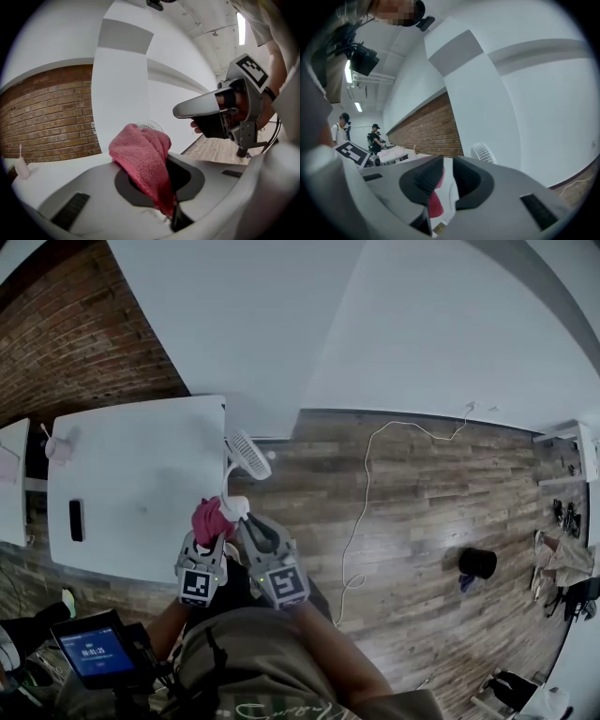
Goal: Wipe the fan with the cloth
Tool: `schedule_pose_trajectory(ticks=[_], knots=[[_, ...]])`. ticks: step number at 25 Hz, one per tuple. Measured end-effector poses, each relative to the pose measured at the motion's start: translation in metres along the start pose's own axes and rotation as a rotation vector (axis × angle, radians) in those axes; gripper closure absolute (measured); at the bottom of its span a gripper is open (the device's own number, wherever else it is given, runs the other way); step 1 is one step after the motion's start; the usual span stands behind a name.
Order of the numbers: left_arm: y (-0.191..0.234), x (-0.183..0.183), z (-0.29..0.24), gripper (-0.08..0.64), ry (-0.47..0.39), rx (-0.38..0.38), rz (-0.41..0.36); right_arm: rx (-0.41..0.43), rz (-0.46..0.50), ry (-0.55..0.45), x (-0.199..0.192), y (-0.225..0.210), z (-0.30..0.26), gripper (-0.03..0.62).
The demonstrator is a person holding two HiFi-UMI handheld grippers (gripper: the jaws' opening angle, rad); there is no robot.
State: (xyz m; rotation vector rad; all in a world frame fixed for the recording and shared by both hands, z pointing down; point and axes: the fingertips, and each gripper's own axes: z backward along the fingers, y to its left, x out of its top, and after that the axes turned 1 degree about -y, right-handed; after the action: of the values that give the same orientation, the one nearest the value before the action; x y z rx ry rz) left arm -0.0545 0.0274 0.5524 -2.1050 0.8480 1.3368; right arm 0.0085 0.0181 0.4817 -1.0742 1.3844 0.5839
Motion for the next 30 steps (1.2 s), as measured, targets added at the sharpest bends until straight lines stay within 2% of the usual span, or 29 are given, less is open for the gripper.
schedule_pose_trajectory(ticks=[2, 4, 8, 9, 17, 20, 22, 23, 27, 30], knots=[[0.008, 0.005, -0.001, 0.497, -0.013, 0.006, 0.015, 0.096, -0.034, 0.005, 0.002, 0.015, -0.013, 0.386], [0.014, 0.011, -0.003, 0.496, -0.018, 0.012, 0.021, 0.177, -0.036, 0.016, 0.003, 0.029, -0.024, 0.308], [0.014, 0.022, -0.003, 0.495, -0.021, 0.017, -0.006, 0.268, -0.028, 0.051, -0.004, 0.044, -0.035, 0.225], [0.013, 0.024, -0.002, 0.495, -0.030, 0.015, -0.013, 0.281, -0.027, 0.064, -0.007, 0.047, -0.038, 0.221], [0.001, 0.034, 0.000, 0.496, -0.060, -0.015, -0.062, 0.336, -0.021, 0.091, -0.018, 0.061, -0.048, 0.227], [0.002, 0.034, -0.001, 0.495, -0.066, -0.010, -0.057, 0.347, -0.037, 0.097, -0.021, 0.066, -0.050, 0.298], [0.002, 0.033, -0.002, 0.495, -0.065, -0.019, -0.073, 0.349, -0.056, 0.102, -0.023, 0.067, -0.050, 0.305], [0.001, 0.032, -0.003, 0.495, -0.062, -0.028, -0.079, 0.353, -0.058, 0.106, -0.023, 0.067, -0.050, 0.329], [-0.002, 0.029, -0.003, 0.496, -0.059, -0.052, -0.051, 0.371, -0.022, 0.119, -0.024, 0.067, -0.048, 0.435], [-0.005, 0.029, -0.004, 0.494, -0.065, -0.062, -0.030, 0.353, 0.012, 0.113, -0.022, 0.065, -0.045, 0.472]])
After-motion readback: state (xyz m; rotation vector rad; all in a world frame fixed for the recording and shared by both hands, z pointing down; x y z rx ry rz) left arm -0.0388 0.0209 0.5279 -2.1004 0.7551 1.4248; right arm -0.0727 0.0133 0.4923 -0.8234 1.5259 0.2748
